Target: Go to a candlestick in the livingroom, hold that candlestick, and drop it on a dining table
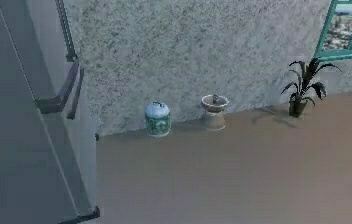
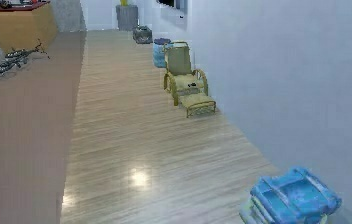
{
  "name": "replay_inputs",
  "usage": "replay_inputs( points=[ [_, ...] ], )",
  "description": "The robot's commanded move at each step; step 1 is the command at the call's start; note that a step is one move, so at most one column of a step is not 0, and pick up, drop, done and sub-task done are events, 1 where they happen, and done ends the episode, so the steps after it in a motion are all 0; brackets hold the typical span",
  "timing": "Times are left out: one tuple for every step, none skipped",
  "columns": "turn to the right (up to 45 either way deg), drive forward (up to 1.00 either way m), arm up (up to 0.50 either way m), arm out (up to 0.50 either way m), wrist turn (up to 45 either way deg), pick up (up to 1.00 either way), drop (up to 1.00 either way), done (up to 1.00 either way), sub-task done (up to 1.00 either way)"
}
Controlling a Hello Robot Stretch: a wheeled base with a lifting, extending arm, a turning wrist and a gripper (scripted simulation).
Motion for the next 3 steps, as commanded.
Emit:
replay_inputs(
  points=[
    [45.0, 0.0, 0.0, 0.0, 0.0, 0.0, 0.0, 0.0, 0.0],
    [27.0, 0.0, 0.0, 0.0, 0.0, 0.0, 0.0, 0.0, 0.0],
    [0.0, 1.0, 0.0, 0.0, 0.0, 0.0, 0.0, 0.0, 0.0]
  ],
)
